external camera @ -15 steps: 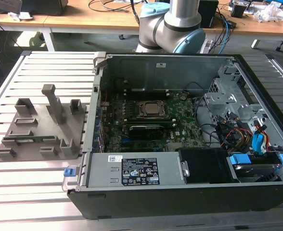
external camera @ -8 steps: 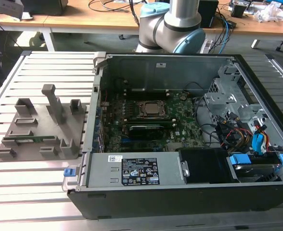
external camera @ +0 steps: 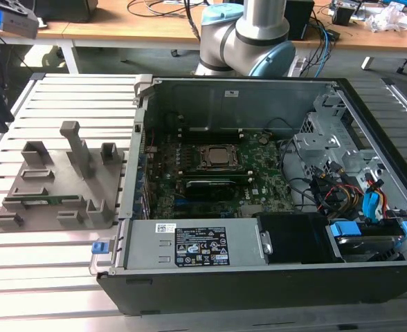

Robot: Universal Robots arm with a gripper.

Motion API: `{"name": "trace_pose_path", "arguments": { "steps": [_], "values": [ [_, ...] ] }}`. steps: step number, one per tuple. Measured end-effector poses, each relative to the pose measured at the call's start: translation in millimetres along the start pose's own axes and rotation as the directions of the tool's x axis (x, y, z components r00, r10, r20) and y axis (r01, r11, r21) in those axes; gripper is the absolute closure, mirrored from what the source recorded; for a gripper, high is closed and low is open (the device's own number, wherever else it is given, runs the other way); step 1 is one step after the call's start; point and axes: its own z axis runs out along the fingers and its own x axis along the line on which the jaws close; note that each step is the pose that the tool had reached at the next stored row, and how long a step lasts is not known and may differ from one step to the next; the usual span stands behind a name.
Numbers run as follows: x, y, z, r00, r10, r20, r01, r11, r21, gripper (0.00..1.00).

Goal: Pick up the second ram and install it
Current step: 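Pick up the second ram and move it above second insertion slot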

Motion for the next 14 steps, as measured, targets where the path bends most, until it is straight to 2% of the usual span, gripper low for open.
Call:
{"name": "trace_pose_path", "arguments": {
  "steps": [14],
  "values": [
    [0.3, -0.3, 14.1, 1.0, 0.0, 0.0, 0.0, 1.0, 0.0, 0.7]
  ]
}}
